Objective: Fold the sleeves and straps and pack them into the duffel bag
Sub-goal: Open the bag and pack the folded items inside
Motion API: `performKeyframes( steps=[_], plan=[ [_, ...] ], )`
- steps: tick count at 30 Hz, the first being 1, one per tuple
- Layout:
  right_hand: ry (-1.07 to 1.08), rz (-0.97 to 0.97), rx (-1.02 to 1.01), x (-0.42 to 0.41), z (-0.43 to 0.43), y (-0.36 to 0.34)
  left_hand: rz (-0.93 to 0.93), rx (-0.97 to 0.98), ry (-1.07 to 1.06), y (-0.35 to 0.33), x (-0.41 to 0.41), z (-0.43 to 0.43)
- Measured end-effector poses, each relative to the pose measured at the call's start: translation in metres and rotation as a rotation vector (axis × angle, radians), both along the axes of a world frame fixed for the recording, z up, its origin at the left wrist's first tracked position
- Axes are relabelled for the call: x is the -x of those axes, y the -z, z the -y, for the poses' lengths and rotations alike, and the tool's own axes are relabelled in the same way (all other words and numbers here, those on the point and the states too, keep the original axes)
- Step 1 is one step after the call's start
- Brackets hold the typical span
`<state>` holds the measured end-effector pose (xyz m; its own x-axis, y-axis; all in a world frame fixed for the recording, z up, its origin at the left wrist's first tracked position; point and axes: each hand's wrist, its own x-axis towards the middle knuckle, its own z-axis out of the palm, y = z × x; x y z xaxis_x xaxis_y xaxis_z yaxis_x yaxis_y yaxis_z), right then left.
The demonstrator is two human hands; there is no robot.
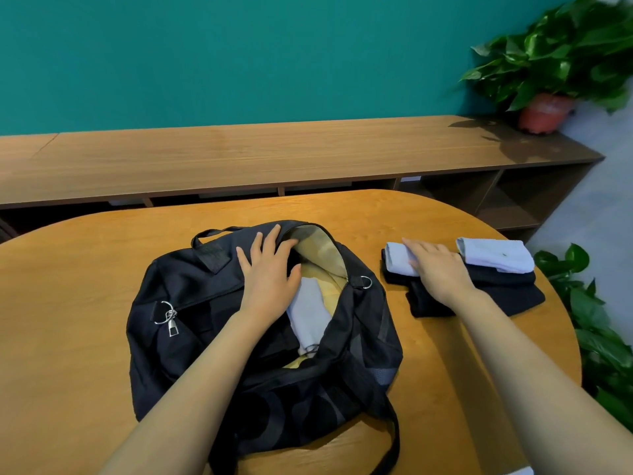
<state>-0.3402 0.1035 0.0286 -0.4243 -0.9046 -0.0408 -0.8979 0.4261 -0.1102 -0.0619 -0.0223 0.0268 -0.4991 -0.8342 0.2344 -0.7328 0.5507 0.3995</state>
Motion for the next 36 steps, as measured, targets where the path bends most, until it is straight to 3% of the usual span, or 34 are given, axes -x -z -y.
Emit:
performKeyframes(
  steps=[9,12,20,26,29,33,34,36],
  plan=[
    [0.003,-0.086,-0.16,-0.018,0.03,-0.029,-0.021,0.001,0.009,0.003,-0.002,0.001],
    [0.009,0.016,-0.16,-0.014,0.03,-0.03,-0.023,-0.002,0.004,0.003,-0.001,0.002],
    [0.069,-0.012,0.207,-0.022,0.017,-0.016,-0.053,-0.014,0.006,0.001,-0.001,0.0],
    [0.164,0.484,0.665,-0.036,-0.005,-0.03,-0.262,0.198,0.101,-0.012,0.011,-0.017],
    [0.202,0.803,0.73,-0.053,-0.014,-0.042,-0.513,-0.126,0.229,-0.031,0.038,-0.046],
    [0.195,1.324,0.729,-0.079,-0.034,-0.047,-0.758,-0.715,0.135,-0.044,0.068,-0.077],
    [0.206,1.383,0.747,-0.082,-0.039,-0.046,-0.824,-0.806,0.107,-0.044,0.072,-0.082],
    [0.246,1.398,0.782,-0.084,-0.048,-0.04,-0.858,-0.804,0.085,-0.042,0.077,-0.091]
  ],
)
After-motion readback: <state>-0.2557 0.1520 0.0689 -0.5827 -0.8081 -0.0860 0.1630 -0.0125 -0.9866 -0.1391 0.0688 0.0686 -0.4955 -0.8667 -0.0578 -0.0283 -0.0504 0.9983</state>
